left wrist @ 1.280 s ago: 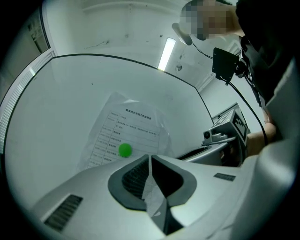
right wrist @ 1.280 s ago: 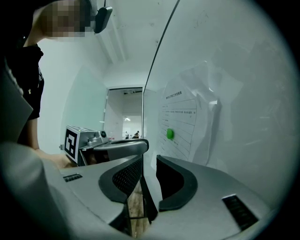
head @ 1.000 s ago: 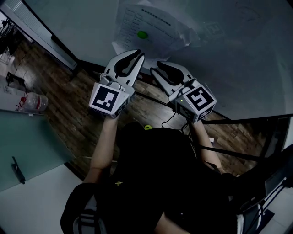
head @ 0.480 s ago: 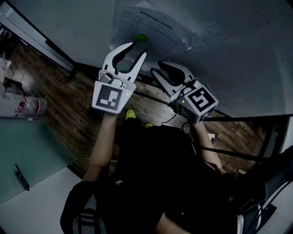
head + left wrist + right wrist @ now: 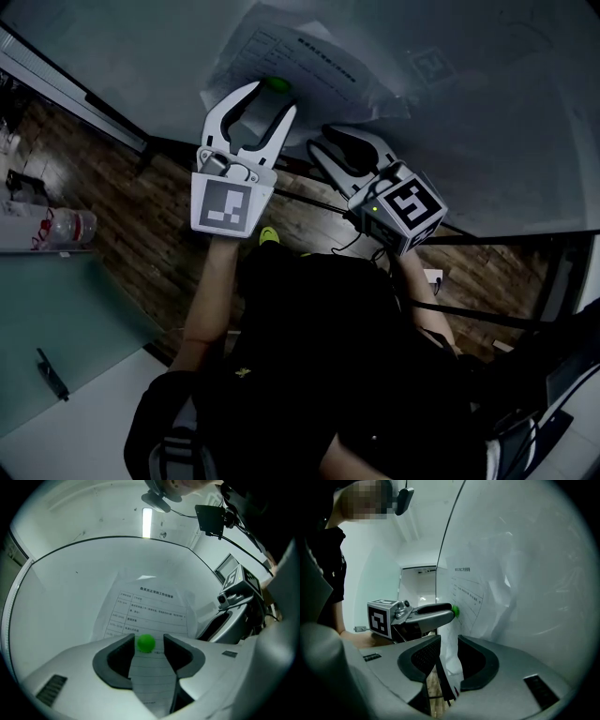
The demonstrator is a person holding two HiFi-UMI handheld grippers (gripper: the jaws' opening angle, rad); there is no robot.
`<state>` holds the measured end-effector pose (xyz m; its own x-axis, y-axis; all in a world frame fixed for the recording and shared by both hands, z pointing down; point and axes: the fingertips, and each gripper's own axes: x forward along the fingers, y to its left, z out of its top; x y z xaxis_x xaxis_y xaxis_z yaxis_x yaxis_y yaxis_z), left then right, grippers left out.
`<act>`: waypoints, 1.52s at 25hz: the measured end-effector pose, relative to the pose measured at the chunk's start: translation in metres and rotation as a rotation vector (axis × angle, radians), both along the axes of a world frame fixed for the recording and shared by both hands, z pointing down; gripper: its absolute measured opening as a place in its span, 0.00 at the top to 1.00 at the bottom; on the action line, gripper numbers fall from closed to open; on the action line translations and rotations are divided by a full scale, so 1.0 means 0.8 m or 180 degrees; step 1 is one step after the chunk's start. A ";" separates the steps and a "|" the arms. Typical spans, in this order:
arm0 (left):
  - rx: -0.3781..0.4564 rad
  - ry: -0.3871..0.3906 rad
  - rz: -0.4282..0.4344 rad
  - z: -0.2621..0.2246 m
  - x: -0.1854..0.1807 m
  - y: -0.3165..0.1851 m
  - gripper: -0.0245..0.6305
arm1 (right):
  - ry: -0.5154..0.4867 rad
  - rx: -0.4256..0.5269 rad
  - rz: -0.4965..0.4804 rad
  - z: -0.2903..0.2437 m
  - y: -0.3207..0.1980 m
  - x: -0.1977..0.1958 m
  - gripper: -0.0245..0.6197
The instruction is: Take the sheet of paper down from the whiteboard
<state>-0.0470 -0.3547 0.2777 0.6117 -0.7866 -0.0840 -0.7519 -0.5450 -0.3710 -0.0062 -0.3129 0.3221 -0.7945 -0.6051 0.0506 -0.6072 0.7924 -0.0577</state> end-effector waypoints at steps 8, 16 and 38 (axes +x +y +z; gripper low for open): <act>-0.0009 -0.0039 -0.0137 -0.003 0.004 -0.011 0.67 | -0.0023 -0.0030 -0.0031 -0.002 -0.006 0.006 0.76; 0.0029 -0.0044 -0.0236 -0.003 0.005 -0.010 0.67 | -0.0024 -0.0044 0.0005 0.003 0.002 0.020 0.76; 0.0109 -0.0172 -0.0533 -0.007 -0.011 -0.017 0.73 | -0.0205 -0.0103 0.0355 -0.005 -0.002 0.061 0.75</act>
<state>-0.0555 -0.3686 0.2720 0.4768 -0.8751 -0.0830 -0.8095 -0.4004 -0.4294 0.0423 -0.3147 0.3178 -0.7247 -0.6887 0.0224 -0.6856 0.7174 -0.1238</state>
